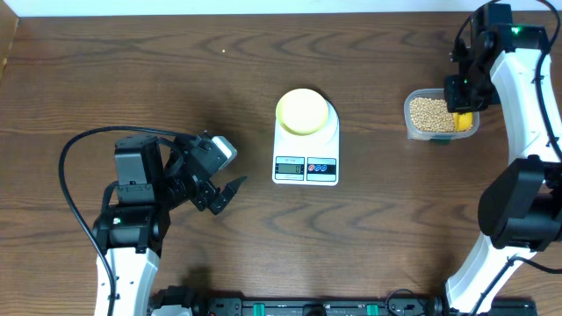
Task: Scoop item into bowl and weigh 50g on scale
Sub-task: 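Lower the yellow scoop into the soybean tub with the right gripper, then drag the scoop through the soybeans to fill it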
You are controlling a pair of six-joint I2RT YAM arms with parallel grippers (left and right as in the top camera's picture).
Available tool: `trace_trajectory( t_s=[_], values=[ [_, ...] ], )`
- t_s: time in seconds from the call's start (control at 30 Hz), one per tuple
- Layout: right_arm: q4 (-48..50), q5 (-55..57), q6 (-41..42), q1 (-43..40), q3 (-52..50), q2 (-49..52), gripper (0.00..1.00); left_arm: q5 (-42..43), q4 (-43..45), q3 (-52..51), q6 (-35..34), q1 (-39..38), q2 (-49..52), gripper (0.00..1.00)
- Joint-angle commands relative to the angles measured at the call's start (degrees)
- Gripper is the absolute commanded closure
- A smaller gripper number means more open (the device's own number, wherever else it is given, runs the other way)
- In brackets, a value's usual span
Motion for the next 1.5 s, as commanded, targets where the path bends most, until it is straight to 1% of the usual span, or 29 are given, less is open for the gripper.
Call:
trace_trajectory(
  t_s=[0.0,0.27,0.5,0.67,0.73,0.9,1.03,1.23,1.47],
  values=[
    [1.1,1.2,0.7,0.1,-0.2,0.1,0.99,0.8,0.0,-0.1,0.3,-0.1,0.1,0.02],
    [1.7,0.5,0.3,-0.2,-0.4,0.1,0.99,0.8,0.0,-0.1,0.3,-0.1,0.1,0.02],
    [7.6,2.1,-0.8,-1.8,-2.3,0.1,0.99,0.8,0.0,-0.1,0.3,-0.1,0.1,0.02],
    [9.2,2.0,-4.3,-3.0,-2.7,0.1,0.99,0.8,0.0,-0.1,0.3,-0.1,0.1,0.03],
    [9.0,-0.3,-6.3,-3.8,-2.7,0.1,0.99,0.8,0.0,-0.1,0.3,-0.1,0.1,0.03],
    [8.0,-5.0,-6.4,-4.8,-2.9,0.1,0.99,0.8,0.0,-0.1,0.3,-0.1,0.1,0.02],
    [8.3,-13.5,-7.5,-4.8,-4.2,0.1,0.99,0.8,0.0,-0.1,0.3,-0.1,0.1,0.02],
    [8.1,-14.2,-7.5,-4.8,-7.7,0.1,0.99,0.8,0.0,-0.1,0.3,-0.1,0.1,0.02],
    [7.5,-21.6,-7.4,-4.8,-9.0,0.1,0.99,0.8,0.0,-0.1,0.3,-0.1,0.1,0.02]
  ],
)
